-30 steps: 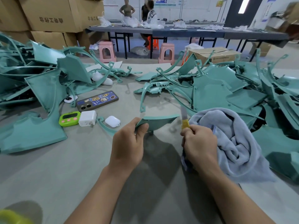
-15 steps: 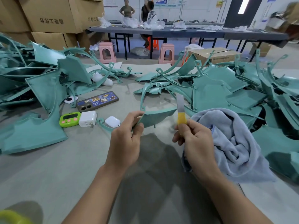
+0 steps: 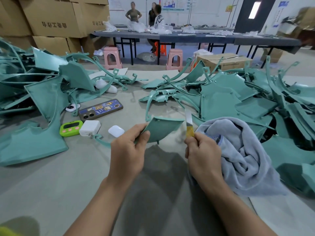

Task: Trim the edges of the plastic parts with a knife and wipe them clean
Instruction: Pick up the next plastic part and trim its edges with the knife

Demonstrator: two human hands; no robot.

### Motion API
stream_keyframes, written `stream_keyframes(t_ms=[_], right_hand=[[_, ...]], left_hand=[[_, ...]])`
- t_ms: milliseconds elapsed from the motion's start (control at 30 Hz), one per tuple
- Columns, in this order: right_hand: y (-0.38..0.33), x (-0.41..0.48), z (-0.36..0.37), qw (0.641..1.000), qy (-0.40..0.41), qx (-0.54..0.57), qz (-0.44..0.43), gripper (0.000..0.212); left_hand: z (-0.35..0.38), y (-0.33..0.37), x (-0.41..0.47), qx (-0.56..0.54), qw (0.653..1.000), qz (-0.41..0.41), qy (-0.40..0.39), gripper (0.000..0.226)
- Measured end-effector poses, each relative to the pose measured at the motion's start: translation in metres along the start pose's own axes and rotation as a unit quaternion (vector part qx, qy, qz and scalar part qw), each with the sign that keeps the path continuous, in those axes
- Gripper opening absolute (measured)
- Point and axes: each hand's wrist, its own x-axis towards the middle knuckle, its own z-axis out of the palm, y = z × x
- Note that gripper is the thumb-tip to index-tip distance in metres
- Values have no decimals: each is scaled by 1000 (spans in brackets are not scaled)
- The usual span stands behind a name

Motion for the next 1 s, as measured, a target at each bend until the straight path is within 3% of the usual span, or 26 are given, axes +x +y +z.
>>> stream_keyframes(t_ms=[100, 167, 333, 400, 467, 533, 667, 767, 867, 1000], right_hand=[[-13, -17, 4, 991, -66, 59, -104, 34], [-18, -24, 13, 985, -111, 53, -118, 34], [1, 4, 8, 998, -19, 9, 54, 29], [3, 5, 3, 996, 16, 67, 57, 28], [-3, 2, -2, 990, 44, 137, 5, 24], [-8, 1, -6, 980, 2, 191, -50, 18], [-13, 2, -12, 943, -177, 274, -71, 19], [-10, 5, -11, 951, -150, 260, -73, 33], [-6, 9, -10, 964, -116, 226, -81, 33], [4, 19, -11, 968, -60, 241, -39, 22]], left_hand=[[1, 0, 0, 7, 1000, -6, -8, 23], [1, 0, 0, 13, 1000, -7, -16, 22], [-2, 3, 0, 3, 1000, -22, -18, 25], [-2, 4, 0, 8, 999, -25, -22, 25], [-3, 6, -1, 14, 999, -20, -31, 24], [-3, 9, -2, 16, 999, -2, -42, 24], [-5, 12, -3, 6, 998, 12, -64, 34], [-3, 12, -3, 19, 998, 25, -51, 24], [-4, 11, 0, 47, 997, 27, -48, 27], [-17, -8, 10, 121, 989, -57, -62, 41]])
